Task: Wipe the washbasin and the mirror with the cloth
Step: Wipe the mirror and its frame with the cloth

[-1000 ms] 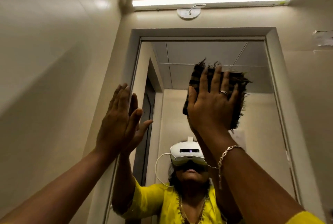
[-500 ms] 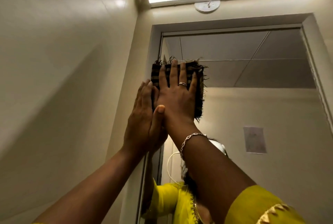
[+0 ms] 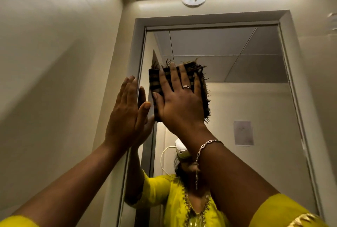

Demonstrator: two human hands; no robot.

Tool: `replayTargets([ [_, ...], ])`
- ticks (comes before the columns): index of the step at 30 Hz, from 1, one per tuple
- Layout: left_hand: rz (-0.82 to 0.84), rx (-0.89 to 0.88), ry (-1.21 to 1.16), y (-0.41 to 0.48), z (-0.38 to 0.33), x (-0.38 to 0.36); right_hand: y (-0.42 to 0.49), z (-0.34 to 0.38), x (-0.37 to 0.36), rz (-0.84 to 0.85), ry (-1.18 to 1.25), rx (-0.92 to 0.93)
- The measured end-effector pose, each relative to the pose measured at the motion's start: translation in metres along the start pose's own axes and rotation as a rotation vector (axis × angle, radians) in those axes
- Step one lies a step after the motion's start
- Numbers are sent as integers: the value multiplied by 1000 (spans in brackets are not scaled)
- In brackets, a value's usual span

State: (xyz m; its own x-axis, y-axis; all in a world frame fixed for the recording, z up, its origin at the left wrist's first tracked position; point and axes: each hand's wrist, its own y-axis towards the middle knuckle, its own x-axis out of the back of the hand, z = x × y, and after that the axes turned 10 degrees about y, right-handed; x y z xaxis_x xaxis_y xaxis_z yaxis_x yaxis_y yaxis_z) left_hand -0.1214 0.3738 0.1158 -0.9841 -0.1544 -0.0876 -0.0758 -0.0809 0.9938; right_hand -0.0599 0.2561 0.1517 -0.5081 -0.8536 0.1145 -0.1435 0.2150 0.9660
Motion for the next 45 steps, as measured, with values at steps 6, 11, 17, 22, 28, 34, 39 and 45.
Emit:
replayTargets([
  [6,31,-4,62,-3,-9,2,-15,-42,21,-86,-57,-62],
  [11,58,-16,139,-10,-5,5,-24,-70,37,-118,-96,-99],
  [17,84,-41,300,-20,23,-14,-35,-113,65,-142,-143,-154],
  [22,89,-4,139,-25,3,-5,-42,-137,83,-143,-184,-206],
  [28,69,-27,209,-26,3,-1,-52,-135,76,-219,-194,-266],
  [34,27,-26,185,-25,9,-7,-60,-112,57,-270,-221,-341],
  [39,26,6,102,-25,-3,-1,-56,-75,35,-264,-209,-340],
  [45,33,30,-19,-24,-18,11,-44,-28,8,-203,-180,-284],
])
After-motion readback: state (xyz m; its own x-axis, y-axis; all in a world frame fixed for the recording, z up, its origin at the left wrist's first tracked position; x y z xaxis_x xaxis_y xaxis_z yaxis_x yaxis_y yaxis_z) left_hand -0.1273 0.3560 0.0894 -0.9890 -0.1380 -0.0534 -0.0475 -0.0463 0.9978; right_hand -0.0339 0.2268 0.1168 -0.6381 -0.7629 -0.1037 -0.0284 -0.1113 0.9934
